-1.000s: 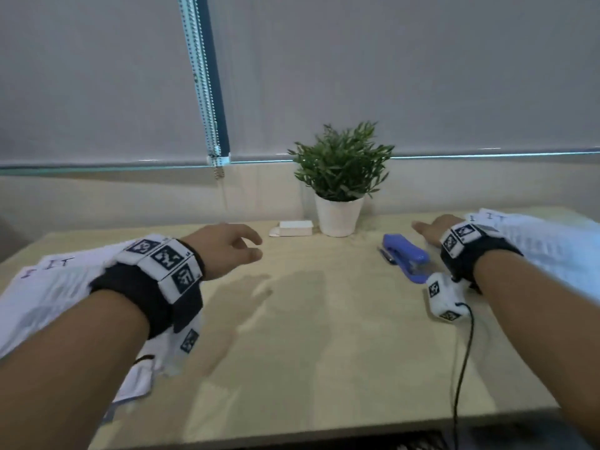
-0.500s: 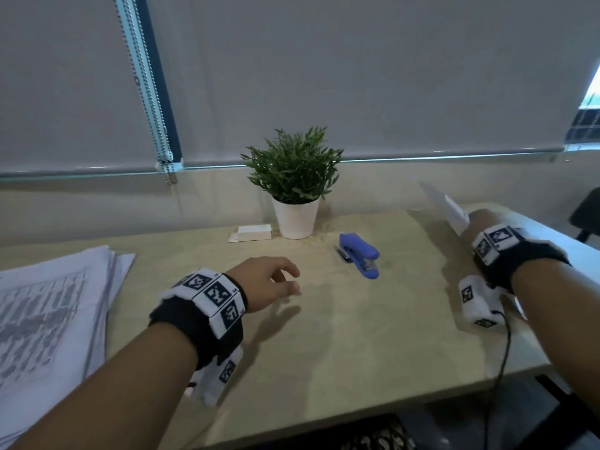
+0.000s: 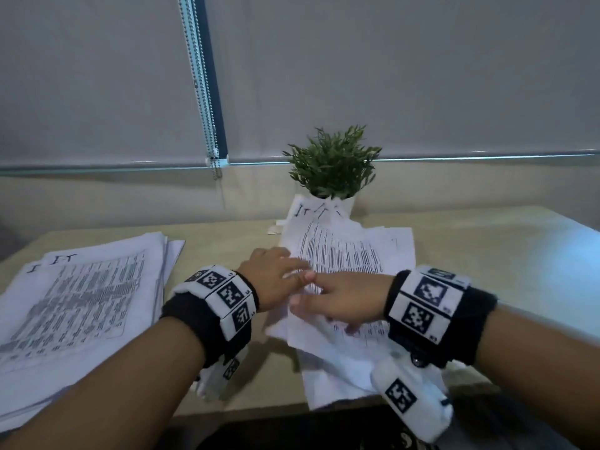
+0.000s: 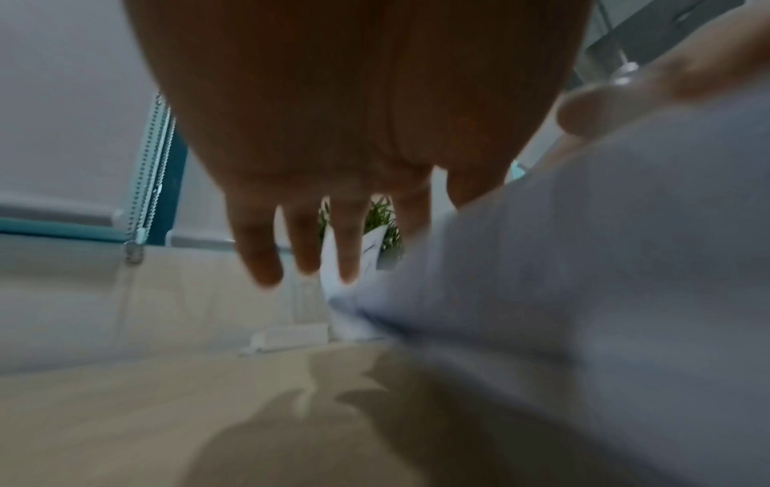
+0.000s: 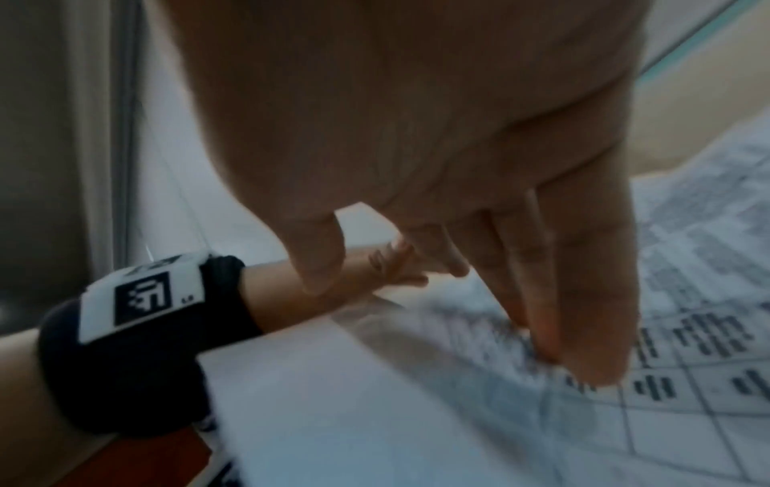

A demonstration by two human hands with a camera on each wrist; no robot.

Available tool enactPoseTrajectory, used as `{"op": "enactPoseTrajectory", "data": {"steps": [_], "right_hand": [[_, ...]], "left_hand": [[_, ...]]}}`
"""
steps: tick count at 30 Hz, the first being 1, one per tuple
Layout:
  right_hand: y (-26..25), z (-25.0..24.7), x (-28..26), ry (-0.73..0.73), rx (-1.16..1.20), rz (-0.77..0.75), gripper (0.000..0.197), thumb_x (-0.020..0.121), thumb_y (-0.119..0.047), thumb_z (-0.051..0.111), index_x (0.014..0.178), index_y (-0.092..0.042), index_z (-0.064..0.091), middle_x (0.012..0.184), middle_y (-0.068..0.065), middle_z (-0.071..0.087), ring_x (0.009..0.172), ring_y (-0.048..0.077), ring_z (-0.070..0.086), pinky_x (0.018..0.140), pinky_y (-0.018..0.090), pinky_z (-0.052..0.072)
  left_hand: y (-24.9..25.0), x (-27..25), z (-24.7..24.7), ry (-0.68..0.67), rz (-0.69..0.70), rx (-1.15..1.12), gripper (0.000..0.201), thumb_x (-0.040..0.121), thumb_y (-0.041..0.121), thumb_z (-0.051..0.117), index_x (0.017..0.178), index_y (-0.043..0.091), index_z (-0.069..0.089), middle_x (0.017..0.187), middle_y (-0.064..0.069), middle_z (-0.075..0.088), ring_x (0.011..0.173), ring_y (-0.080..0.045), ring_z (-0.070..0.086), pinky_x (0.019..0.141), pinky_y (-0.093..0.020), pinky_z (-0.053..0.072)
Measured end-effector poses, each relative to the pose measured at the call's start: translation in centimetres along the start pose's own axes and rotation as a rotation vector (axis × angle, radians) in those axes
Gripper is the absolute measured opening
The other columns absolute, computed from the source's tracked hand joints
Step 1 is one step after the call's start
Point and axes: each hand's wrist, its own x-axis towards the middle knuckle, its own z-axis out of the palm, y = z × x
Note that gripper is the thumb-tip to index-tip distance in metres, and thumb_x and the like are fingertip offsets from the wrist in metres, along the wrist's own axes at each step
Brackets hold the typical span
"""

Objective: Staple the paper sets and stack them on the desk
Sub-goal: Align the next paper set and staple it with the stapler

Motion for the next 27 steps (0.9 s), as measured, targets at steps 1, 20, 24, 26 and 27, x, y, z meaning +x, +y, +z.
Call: {"op": "enactPoseTrajectory", "data": {"steps": [1, 20, 24, 26, 27], "right_hand": [[-0.3, 0.2, -0.1, -0.081, 0.046, -0.005, 0.065, 0.089, -0.063, 0.036, 0.144, -0.03, 0.03, 0.141, 0.005, 0.045, 0.111, 0.022, 0.057, 0.091, 0.036, 0.054], [9.5, -8.0, 6.1, 0.389, -0.449, 0.359, 0.054, 0.094, -0.045, 0.042, 0.142, -0.025, 0.032, 0.141, 0.011, 0.041, 0.125, 0.031, 0.045, 0.101, 0.037, 0.039], [13.7, -8.8, 8.7, 0.386, -0.321, 0.553, 0.053, 0.092, -0.027, 0.054, 0.137, -0.004, 0.038, 0.132, 0.021, 0.05, 0.118, 0.034, 0.052, 0.092, 0.036, 0.042], [14.0, -9.3, 9.1, 0.407, -0.264, 0.54, 0.039, 0.092, -0.02, 0.052, 0.126, -0.003, 0.047, 0.125, 0.022, 0.055, 0.103, 0.031, 0.056, 0.082, 0.033, 0.04], [13.7, -9.6, 9.2, 0.443, -0.238, 0.502, 0.028, 0.092, -0.02, 0.05, 0.117, -0.007, 0.049, 0.119, 0.022, 0.059, 0.092, 0.028, 0.055, 0.078, 0.032, 0.04]], "left_hand": [[-0.6, -0.2, 0.2, -0.142, -0.045, 0.082, 0.084, 0.067, 0.078, 0.006, 0.136, 0.043, 0.038, 0.152, 0.002, 0.031, 0.143, -0.027, 0.016, 0.116, -0.045, 0.016], [-3.0, -0.5, 0.7, -0.436, -0.094, 0.156, 0.102, 0.063, 0.066, 0.07, 0.145, 0.037, 0.015, 0.138, -0.001, 0.031, 0.131, -0.025, 0.032, 0.108, -0.048, 0.033], [-2.7, 0.1, 0.2, -0.432, -0.046, 0.167, 0.104, 0.047, 0.076, 0.068, 0.132, 0.026, 0.036, 0.129, -0.002, 0.035, 0.123, -0.022, 0.033, 0.096, -0.037, 0.036], [-2.6, 0.2, 0.6, -0.418, -0.018, 0.124, 0.103, 0.041, 0.076, 0.07, 0.12, 0.018, 0.039, 0.124, -0.002, 0.036, 0.117, -0.022, 0.039, 0.085, -0.032, 0.036], [-2.6, 0.2, 0.6, -0.407, -0.023, 0.082, 0.097, 0.048, 0.069, 0.075, 0.121, 0.018, 0.037, 0.126, -0.001, 0.034, 0.117, -0.022, 0.04, 0.087, -0.033, 0.038]]}}
